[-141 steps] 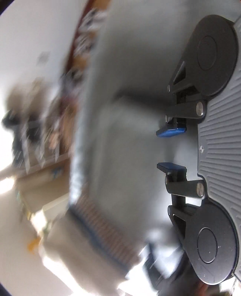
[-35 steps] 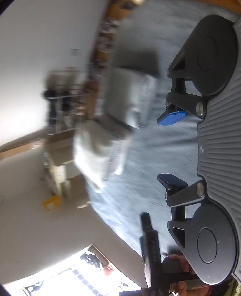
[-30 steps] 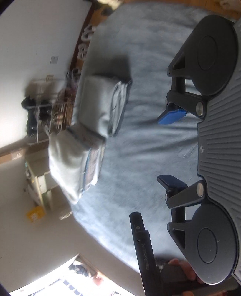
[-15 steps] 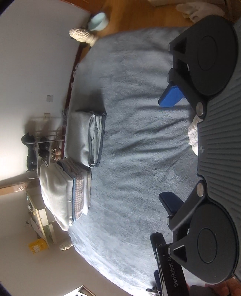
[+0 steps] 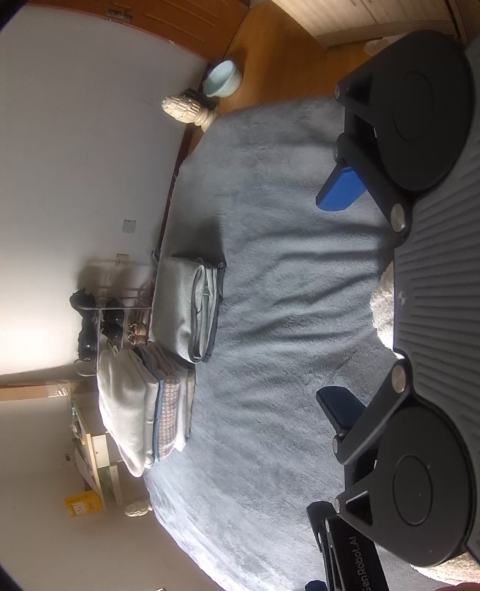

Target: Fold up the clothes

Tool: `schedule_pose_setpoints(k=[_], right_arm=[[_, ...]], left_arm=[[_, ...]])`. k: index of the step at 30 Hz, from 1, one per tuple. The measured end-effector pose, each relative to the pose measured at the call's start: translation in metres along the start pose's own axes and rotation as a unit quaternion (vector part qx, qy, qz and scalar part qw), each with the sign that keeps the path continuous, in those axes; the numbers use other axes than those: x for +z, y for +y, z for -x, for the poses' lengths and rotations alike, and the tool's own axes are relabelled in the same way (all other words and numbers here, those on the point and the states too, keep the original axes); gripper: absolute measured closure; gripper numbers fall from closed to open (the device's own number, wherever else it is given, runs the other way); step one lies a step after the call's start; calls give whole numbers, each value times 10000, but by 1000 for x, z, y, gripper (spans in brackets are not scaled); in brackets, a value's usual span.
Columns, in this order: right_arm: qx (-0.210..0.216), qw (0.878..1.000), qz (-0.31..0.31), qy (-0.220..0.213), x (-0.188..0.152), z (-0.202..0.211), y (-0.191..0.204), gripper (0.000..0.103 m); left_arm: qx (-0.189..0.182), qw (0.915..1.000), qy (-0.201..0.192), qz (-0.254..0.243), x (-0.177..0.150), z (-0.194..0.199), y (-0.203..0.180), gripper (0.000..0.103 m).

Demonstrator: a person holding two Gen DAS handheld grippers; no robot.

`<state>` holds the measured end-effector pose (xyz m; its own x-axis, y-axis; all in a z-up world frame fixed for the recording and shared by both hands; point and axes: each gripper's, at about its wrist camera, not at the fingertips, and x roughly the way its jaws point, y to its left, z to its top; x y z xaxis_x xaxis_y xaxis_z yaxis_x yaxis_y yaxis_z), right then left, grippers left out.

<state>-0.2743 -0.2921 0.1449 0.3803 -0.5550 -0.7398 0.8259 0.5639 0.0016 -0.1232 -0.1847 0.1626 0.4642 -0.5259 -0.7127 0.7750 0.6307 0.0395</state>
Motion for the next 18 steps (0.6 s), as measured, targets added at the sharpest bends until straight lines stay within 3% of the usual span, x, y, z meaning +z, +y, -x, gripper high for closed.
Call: schedule_pose_setpoints(k=[6,18], right_arm=[[-51,10000,-44,7,-7,-1,-6,0],[-259,9997,-4,-34,-7,-1,-10,0]], left_arm=[[-173,9987,467,48,-2,-13,-6,0],[-86,9996,212,-167,-1,-12,-18,0]])
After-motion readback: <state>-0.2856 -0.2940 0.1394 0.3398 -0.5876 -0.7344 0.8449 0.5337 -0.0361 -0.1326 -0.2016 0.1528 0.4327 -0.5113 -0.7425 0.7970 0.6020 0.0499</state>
